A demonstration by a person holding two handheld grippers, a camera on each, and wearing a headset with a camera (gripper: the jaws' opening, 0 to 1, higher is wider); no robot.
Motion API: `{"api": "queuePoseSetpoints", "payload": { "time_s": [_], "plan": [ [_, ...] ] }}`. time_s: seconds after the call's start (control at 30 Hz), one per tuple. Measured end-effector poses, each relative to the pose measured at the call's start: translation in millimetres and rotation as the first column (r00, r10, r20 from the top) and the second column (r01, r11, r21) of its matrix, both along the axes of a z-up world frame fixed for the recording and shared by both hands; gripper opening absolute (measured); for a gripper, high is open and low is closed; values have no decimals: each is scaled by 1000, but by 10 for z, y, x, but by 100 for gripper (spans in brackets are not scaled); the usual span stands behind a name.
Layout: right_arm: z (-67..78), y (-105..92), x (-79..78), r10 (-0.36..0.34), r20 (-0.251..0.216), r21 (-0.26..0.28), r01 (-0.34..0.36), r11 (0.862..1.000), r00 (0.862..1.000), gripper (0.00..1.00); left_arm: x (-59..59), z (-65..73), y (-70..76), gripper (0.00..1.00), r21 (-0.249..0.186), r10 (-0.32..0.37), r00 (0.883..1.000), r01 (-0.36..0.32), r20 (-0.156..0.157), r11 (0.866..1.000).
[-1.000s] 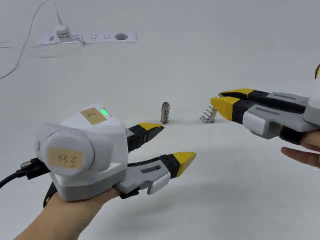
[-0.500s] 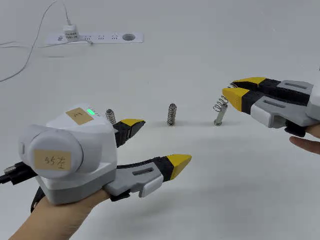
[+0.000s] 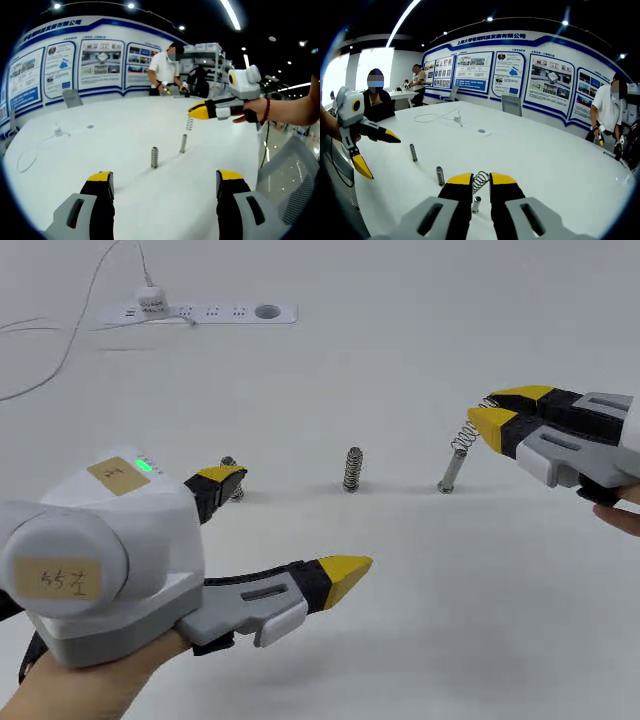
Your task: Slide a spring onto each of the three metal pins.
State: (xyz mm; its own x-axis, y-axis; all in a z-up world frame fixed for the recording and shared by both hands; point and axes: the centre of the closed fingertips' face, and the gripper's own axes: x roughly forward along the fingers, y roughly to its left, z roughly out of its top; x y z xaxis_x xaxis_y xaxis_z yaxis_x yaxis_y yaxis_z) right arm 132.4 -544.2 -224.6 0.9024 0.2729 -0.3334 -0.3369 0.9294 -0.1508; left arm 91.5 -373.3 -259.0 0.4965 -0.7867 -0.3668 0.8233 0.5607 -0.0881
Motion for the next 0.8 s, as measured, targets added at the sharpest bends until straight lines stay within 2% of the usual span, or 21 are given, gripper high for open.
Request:
{"api": "queuePoseSetpoints", "payload": {
  "time_s": [0.1,0.13,0.43,0.53,0.8],
  "plan": [
    [-57,-33,13,-4,-6,-48,4,999,1000,14,30,-15,82,87,6,23,1000,-23,-8,1000],
    [-70,-30,16,-5,-7,-44,4,999,1000,14,43,-23,117,87,3,38,999,-38,-21,999],
    [-138,-76,60,-25,-12,-52,25,998,1000,14,161,-50,286,97,1,104,994,-104,-30,995],
    [-161,-99,70,-33,-9,-71,33,997,999,14,198,-67,324,100,6,125,992,-125,-30,992],
    [-220,-101,74,-33,-15,-83,32,996,999,14,241,-122,396,100,32,146,989,-145,-36,989]
  ]
}}
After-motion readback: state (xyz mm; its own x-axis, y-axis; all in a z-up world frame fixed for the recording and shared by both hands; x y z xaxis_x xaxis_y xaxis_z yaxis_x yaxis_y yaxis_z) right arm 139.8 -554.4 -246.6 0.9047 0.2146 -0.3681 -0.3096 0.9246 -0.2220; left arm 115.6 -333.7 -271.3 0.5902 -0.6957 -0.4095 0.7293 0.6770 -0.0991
